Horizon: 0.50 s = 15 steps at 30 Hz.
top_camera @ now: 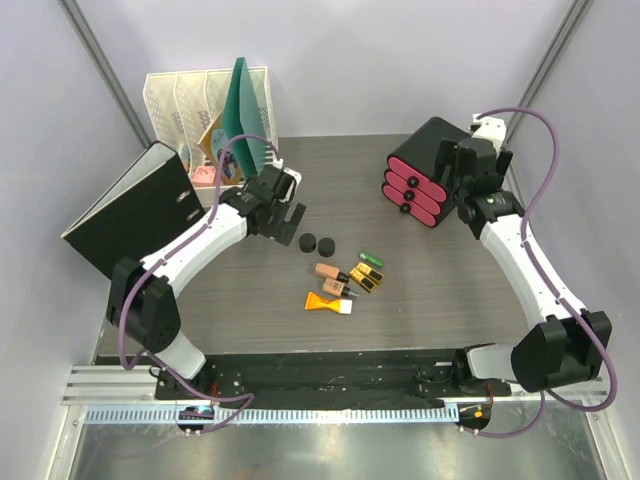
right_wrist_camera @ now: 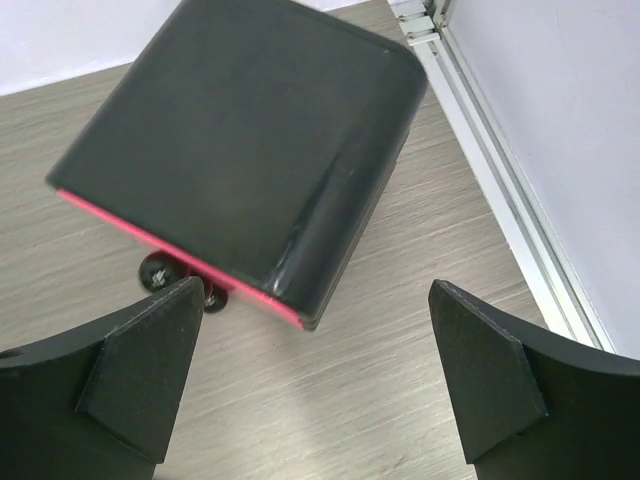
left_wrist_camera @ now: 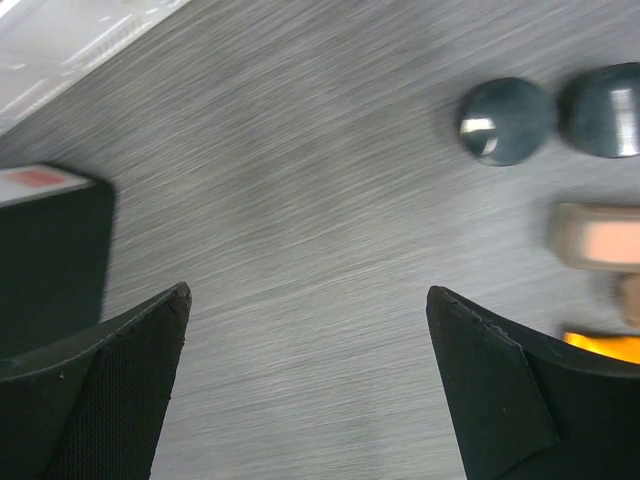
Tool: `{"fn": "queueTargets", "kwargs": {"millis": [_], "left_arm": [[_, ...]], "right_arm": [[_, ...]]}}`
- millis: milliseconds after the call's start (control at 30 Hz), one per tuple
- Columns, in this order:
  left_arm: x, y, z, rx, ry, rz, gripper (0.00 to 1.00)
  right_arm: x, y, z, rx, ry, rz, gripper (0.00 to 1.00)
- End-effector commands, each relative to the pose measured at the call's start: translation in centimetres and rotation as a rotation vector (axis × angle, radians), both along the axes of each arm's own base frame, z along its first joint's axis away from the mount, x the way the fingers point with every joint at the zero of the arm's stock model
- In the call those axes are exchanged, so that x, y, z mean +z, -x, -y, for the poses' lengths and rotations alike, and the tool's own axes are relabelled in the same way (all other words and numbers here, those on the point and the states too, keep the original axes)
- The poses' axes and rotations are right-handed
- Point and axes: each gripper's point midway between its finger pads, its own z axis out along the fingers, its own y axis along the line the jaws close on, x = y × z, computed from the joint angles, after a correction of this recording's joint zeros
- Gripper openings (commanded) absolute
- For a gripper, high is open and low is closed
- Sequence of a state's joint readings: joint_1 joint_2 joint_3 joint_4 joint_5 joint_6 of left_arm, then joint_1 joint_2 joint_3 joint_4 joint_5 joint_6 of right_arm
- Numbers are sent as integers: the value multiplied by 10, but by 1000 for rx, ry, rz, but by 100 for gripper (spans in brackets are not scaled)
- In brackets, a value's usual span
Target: Organize the makeup
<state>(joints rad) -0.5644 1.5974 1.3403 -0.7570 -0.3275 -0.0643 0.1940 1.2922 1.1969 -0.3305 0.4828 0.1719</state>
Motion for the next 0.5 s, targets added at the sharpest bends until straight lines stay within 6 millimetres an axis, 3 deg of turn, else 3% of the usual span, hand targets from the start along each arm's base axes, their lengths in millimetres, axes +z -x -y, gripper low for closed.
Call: {"fn": "queueTargets", "kwargs": {"millis": [0,67,100,133,167,200,233,267,333,367,467], "left_arm": [[29,-6,44,-80,225,15,100],[35,-10,73,-137,328,-19,100],[51,-9,99,-213,440,-38,100],[43,-9,116,-251,490,-96,100],[47,-8,131,-277,552,-127,100],[65,-8,154,-344,645,-148,100],[70,-12,167,-361,683,-151,100],[59,-18,180,-323,722,-201,100],[83,-30,206,-350,851,-191,100],[77,-37,218,-346,894,-214,100],[93,-48,250,-308,1098,-262,97]], "right_arm": [[25,-17,4,30,-27,50,100],[19,-26,5,45,-27,31,100],[24,-31,4,55,-29,38,100],[16,-39,3,71,-42,18,100],[20,-43,2,77,-50,26,100],[20,-47,2,80,-60,26,100],[18,-51,0,95,-72,21,100],[17,-58,0,96,-85,19,100],[15,-66,0,104,-103,13,100],[11,-74,-1,108,-118,6,100],[12,-84,1,107,-128,1,100]]}}
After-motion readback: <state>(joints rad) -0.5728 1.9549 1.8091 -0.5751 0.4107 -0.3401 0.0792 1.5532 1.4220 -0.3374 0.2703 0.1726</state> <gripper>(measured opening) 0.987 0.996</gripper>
